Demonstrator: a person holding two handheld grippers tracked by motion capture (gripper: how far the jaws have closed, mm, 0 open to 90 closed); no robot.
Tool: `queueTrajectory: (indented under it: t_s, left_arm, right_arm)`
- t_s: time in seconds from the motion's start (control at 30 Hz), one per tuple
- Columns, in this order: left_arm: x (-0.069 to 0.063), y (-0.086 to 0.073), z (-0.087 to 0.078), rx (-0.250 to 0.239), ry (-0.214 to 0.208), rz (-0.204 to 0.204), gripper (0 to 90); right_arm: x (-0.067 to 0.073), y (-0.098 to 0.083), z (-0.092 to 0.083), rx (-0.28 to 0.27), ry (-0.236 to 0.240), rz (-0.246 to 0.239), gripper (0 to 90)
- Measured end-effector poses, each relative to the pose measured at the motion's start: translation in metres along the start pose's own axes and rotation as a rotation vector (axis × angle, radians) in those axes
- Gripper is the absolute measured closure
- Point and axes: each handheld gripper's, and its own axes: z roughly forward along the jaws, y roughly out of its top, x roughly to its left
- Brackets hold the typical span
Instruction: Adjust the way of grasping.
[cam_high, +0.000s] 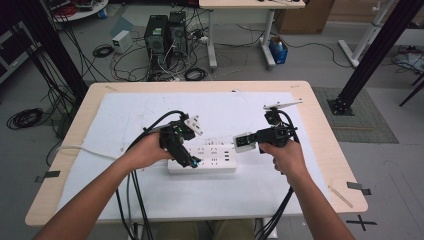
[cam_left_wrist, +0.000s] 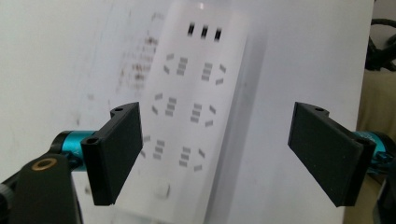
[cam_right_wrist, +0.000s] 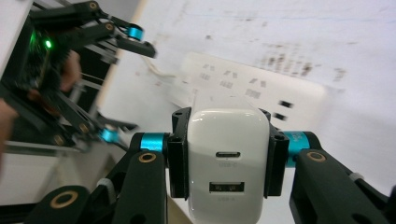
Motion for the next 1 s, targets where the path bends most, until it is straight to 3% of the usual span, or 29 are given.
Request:
queueTrajectory:
  t_s: [0.13,0.2,0.23,0.3,0.47,0.53,0.7,0.73,0.8,0.83,0.9,1.0]
  left_arm:
    - [0.006,-0.012,-0.008,0.033,0.010,-0.049,18.0]
    - [0.011,-0.021,-0.015,0.054,0.013,-0.059,18.0]
    - [0.016,-0.029,-0.022,0.068,0.013,-0.083,18.0]
    - [0.019,-0.033,-0.026,0.087,0.009,-0.079,18.0]
    - [0.025,-0.053,-0.043,0.113,-0.004,-0.123,18.0]
    - [0.026,-0.058,-0.047,0.146,-0.009,-0.114,18.0]
    - [0.026,-0.066,-0.050,0.170,-0.009,-0.107,18.0]
    - [0.027,-0.073,-0.053,0.189,-0.024,-0.092,18.0]
    - [0.027,-0.076,-0.053,0.189,-0.025,-0.095,18.0]
    - [0.028,-0.080,-0.055,0.194,-0.028,-0.093,18.0]
    - [0.028,-0.082,-0.055,0.192,-0.028,-0.103,18.0]
    - [0.031,-0.085,-0.057,0.209,-0.033,-0.103,18.0]
  right_arm:
    - [0.001,0.003,-0.010,0.015,-0.045,-0.036,62.0]
    - [0.001,0.007,-0.019,0.034,-0.083,-0.089,62.0]
    - [0.001,0.008,-0.022,0.043,-0.101,-0.108,62.0]
    - [0.002,0.009,-0.026,0.057,-0.130,-0.135,62.0]
    - [0.002,0.014,-0.037,0.078,-0.165,-0.174,62.0]
    - [0.002,0.016,-0.039,0.090,-0.177,-0.187,62.0]
    - [0.001,0.018,-0.043,0.100,-0.196,-0.210,62.0]
    - [0.001,0.020,-0.045,0.120,-0.231,-0.256,62.0]
    - [0.002,0.021,-0.046,0.134,-0.247,-0.266,62.0]
    - [0.002,0.022,-0.047,0.167,-0.287,-0.297,62.0]
    - [0.003,0.023,-0.048,0.196,-0.323,-0.316,61.9]
    - [0.004,0.023,-0.049,0.224,-0.351,-0.337,61.9]
